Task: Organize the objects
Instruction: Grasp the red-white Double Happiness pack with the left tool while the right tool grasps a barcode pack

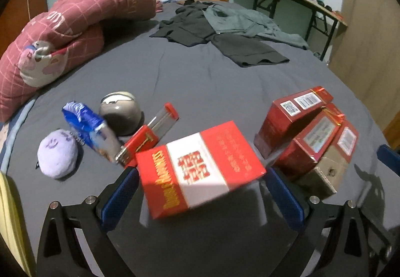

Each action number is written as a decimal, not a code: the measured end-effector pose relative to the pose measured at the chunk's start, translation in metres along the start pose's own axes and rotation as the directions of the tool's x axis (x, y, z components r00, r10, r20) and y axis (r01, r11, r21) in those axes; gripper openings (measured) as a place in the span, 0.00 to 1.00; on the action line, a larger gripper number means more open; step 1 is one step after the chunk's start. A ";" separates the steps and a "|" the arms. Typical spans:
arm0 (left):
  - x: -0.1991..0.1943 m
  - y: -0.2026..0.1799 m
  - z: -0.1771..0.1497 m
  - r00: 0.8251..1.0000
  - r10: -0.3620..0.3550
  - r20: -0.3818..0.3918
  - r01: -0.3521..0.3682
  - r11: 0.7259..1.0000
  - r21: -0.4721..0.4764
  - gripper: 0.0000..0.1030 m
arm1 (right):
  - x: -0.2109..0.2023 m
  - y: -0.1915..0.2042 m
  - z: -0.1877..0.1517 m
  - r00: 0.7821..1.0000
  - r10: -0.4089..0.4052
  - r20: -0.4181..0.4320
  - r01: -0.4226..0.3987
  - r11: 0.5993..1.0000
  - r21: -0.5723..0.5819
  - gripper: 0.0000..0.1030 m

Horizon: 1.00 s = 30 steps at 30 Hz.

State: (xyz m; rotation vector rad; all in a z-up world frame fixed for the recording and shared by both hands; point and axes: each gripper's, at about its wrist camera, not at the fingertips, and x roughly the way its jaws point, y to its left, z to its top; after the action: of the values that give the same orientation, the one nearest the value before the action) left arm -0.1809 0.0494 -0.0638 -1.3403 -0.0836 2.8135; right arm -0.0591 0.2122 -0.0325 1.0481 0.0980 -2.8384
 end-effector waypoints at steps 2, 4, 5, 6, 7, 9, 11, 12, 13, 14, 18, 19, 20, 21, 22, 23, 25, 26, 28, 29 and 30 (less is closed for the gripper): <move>0.008 0.004 0.002 1.000 -0.006 -0.009 0.006 1.000 -0.018 0.99 | 0.003 0.002 0.000 1.000 0.010 -0.007 -0.010 1.000 -0.003 1.00; 0.013 0.013 0.002 0.999 -0.035 -0.034 0.033 0.998 -0.057 1.00 | 0.005 0.006 0.000 1.000 0.012 -0.016 -0.012 1.000 -0.018 1.00; 0.017 0.018 0.002 0.998 -0.050 -0.044 0.047 0.996 -0.075 1.00 | 0.006 0.008 0.000 1.000 0.009 -0.019 -0.009 1.000 -0.021 1.00; 0.019 0.023 0.003 0.997 -0.059 -0.048 0.055 0.995 -0.085 1.00 | 0.007 0.009 0.000 1.000 0.009 -0.022 -0.009 1.000 -0.018 1.00; 0.018 0.028 0.003 0.997 -0.057 -0.045 0.053 0.995 -0.088 1.00 | 0.008 0.011 0.000 1.000 0.013 -0.022 -0.014 1.000 -0.010 1.00; 0.018 0.035 0.004 0.999 -0.041 -0.034 0.038 0.996 -0.080 1.00 | 0.010 0.014 0.002 1.000 0.015 -0.022 -0.015 1.000 -0.005 1.00; 0.018 0.044 0.003 0.999 -0.030 -0.032 0.028 0.997 -0.077 1.00 | 0.014 0.020 0.004 1.000 0.009 -0.023 -0.010 1.000 -0.017 1.00; 0.019 0.048 0.003 0.999 -0.033 -0.036 0.030 0.996 -0.081 1.00 | 0.016 0.023 0.005 1.000 0.008 -0.023 -0.008 1.000 -0.022 1.00; 0.020 0.051 0.003 0.998 -0.037 -0.042 0.034 0.996 -0.082 1.00 | 0.018 0.025 0.006 1.000 0.004 -0.026 -0.005 1.000 -0.025 1.00; 0.021 0.053 0.003 0.998 -0.038 -0.045 0.035 0.996 -0.078 1.00 | 0.021 0.027 0.008 1.000 0.000 -0.027 -0.001 1.000 -0.026 1.00; 0.024 0.064 0.003 0.998 -0.052 -0.046 0.048 0.995 -0.083 1.00 | 0.029 0.033 0.013 0.999 -0.018 -0.035 0.017 0.999 -0.032 1.00; 0.025 0.066 0.003 0.997 -0.057 -0.050 0.053 0.995 -0.088 1.00 | 0.032 0.033 0.013 0.999 -0.026 -0.044 0.025 0.999 -0.030 1.00; 0.026 0.067 0.003 0.997 -0.059 -0.050 0.054 0.994 -0.091 1.00 | 0.035 0.032 0.013 0.998 -0.033 -0.054 0.032 0.999 -0.024 1.00; 0.026 0.069 0.003 0.997 -0.060 -0.048 0.056 0.994 -0.092 1.00 | 0.038 0.031 0.012 0.997 -0.037 -0.064 0.036 0.999 -0.017 1.00; 0.027 0.070 0.003 0.997 -0.061 -0.048 0.056 0.994 -0.092 1.00 | 0.041 0.030 0.012 0.997 -0.037 -0.074 0.037 0.999 -0.008 1.00; 0.026 0.072 0.002 0.997 -0.062 -0.045 0.058 0.994 -0.091 1.00 | 0.043 0.027 0.013 0.996 -0.036 -0.079 0.037 0.999 0.003 1.00; 0.025 0.073 0.000 0.997 -0.067 -0.043 0.063 0.994 -0.093 0.99 | 0.045 0.023 0.013 0.996 -0.028 -0.082 0.031 0.999 0.028 0.99; 0.023 0.072 -0.002 0.997 -0.072 -0.039 0.068 0.993 -0.096 0.99 | 0.045 0.021 0.014 0.997 -0.029 -0.078 0.032 0.999 0.038 0.92; 0.021 0.077 -0.004 0.996 -0.086 -0.031 0.082 0.991 -0.110 0.93 | 0.044 0.017 0.013 0.997 -0.022 -0.074 0.027 0.998 0.061 0.87; 0.021 0.081 -0.004 0.995 -0.095 -0.028 0.091 0.989 -0.121 0.93 | 0.043 0.016 0.014 0.997 -0.019 -0.070 0.024 0.997 0.069 0.87; 0.020 0.082 -0.005 0.994 -0.104 -0.028 0.100 0.987 -0.128 0.93 | 0.042 0.014 0.014 0.998 -0.014 -0.065 0.019 0.997 0.076 0.87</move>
State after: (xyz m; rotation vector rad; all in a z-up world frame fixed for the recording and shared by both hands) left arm -0.1890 -0.0311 -0.0873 -1.3662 -0.3258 2.7401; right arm -0.0980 0.1931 -0.0501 1.1600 0.0034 -2.8445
